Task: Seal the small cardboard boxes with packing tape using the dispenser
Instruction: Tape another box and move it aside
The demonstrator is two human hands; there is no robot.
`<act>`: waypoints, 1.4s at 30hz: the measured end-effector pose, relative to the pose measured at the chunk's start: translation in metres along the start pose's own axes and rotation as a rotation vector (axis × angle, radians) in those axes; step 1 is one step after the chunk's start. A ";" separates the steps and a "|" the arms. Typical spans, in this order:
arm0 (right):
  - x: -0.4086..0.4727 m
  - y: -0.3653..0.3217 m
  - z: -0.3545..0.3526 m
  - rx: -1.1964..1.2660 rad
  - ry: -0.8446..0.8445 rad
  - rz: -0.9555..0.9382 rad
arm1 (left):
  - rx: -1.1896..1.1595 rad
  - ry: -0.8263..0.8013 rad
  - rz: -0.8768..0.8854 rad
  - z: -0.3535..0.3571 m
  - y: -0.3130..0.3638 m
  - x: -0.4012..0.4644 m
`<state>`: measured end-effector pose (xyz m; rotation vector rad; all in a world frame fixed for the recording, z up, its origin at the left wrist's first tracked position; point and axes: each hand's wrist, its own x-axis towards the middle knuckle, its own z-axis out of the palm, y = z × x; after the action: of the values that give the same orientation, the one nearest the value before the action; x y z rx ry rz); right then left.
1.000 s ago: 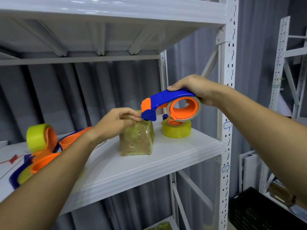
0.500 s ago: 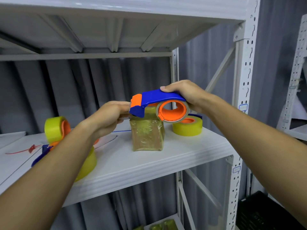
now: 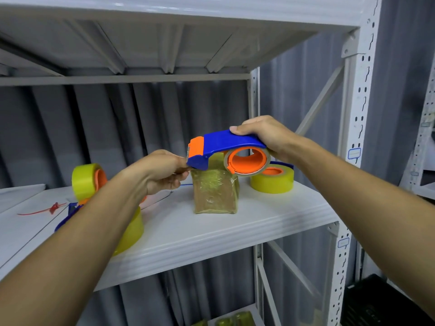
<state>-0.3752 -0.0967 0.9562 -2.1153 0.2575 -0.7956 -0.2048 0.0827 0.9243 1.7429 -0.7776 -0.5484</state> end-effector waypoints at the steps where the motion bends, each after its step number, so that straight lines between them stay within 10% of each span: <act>1: 0.000 0.000 0.000 -0.015 -0.001 -0.005 | 0.033 0.008 0.007 0.000 0.000 0.000; 18: -0.010 0.015 -0.037 -0.107 0.028 0.017 | 0.397 0.105 0.268 -0.003 -0.007 0.015; 36: -0.003 0.031 -0.034 -0.029 0.020 0.212 | 0.479 0.073 0.019 -0.005 -0.017 0.031; 42: 0.001 0.033 -0.033 -0.029 0.029 0.222 | 0.757 0.181 0.992 -0.003 -0.038 0.027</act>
<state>-0.3917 -0.1393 0.9460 -2.0597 0.5131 -0.6948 -0.1754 0.0718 0.8898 1.7237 -1.6896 0.6456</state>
